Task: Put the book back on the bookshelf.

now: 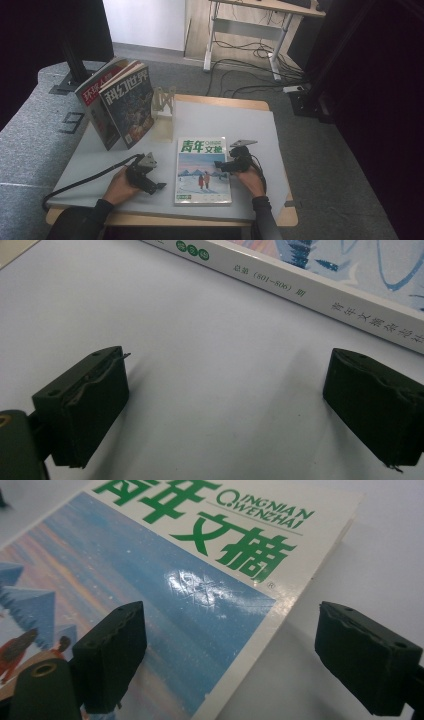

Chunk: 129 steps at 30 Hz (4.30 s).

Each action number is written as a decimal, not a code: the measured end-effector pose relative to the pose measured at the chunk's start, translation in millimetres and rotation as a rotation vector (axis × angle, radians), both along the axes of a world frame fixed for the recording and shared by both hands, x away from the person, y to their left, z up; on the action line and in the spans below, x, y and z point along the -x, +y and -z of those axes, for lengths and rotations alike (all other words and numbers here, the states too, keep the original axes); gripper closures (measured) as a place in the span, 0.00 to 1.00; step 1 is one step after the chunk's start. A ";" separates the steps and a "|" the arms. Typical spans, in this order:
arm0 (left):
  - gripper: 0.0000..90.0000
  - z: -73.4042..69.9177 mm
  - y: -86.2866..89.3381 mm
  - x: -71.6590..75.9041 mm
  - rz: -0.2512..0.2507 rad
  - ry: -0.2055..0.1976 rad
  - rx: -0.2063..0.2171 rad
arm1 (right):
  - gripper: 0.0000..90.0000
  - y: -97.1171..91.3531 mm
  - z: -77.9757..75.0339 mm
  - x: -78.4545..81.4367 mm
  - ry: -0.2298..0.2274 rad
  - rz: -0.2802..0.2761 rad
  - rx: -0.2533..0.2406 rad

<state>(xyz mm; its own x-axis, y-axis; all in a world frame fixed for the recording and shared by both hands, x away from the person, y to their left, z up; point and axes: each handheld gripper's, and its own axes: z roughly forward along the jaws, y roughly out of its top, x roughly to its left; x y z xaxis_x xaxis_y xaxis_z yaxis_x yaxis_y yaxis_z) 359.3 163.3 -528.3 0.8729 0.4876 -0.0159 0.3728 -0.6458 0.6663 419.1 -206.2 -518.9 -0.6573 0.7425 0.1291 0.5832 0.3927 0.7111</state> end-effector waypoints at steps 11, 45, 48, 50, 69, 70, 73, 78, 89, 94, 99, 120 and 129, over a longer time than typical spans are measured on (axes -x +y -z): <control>0.05 0.1 -0.4 0.1 0.000 -0.003 -0.003 | 0.10 0.1 6.5 -21.2 0.062 -0.017 -0.044; 0.05 0.2 -0.6 0.4 -0.002 -0.004 -0.004 | 0.26 11.0 -17.1 -10.6 -0.034 -0.135 -0.118; 0.05 0.2 -0.6 0.5 -0.002 -0.005 -0.004 | 0.29 14.5 -19.1 -11.0 -0.047 -0.126 -0.115; 0.05 0.2 -0.6 0.5 -0.002 -0.005 -0.004 | 0.36 17.3 -18.1 -11.1 -0.057 -0.117 -0.089; 0.05 0.3 -1.2 0.9 -0.003 -0.009 -0.009 | 0.87 16.5 -24.8 -22.2 -0.058 -0.023 -0.062; 0.05 0.2 -1.2 0.9 -0.002 -0.009 -0.010 | 0.89 15.5 -26.4 -20.5 -0.057 -0.023 -0.070; 0.05 0.3 -1.2 0.9 -0.003 -0.010 -0.009 | 0.95 13.7 -30.4 -15.6 -0.058 -0.032 -0.085; 0.05 0.1 -1.1 1.0 -0.005 -0.008 -0.008 | 0.95 15.6 -39.6 -6.9 -0.086 -0.045 -0.094; 0.19 -6.8 -0.2 -1.4 -0.077 0.050 0.020 | 0.96 21.6 -60.9 10.4 -0.156 -0.086 -0.094; 0.21 -14.6 -8.0 0.9 -0.049 0.066 0.072 | 0.96 20.6 -66.9 15.5 -0.174 -0.097 -0.090; 0.23 -24.2 -20.9 -1.8 -0.026 0.059 0.123 | 0.96 17.0 -72.8 24.1 -0.206 -0.107 -0.091; 0.28 -19.5 -59.6 -20.4 0.053 0.172 0.197 | 0.96 1.8 -88.2 47.6 -0.281 -0.128 -0.095; 0.43 -19.4 -61.1 -23.3 0.063 0.246 0.190 | 0.96 0.9 -87.2 49.1 -0.282 -0.131 -0.101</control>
<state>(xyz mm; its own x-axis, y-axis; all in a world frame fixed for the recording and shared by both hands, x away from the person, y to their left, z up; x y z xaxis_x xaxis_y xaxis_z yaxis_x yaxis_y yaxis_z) 382.6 102.2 -508.9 0.8601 0.4009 -0.3155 0.5008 -0.5456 0.6719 370.0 -205.3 -431.7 -0.7668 0.6419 -0.0027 0.3073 0.3707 0.8764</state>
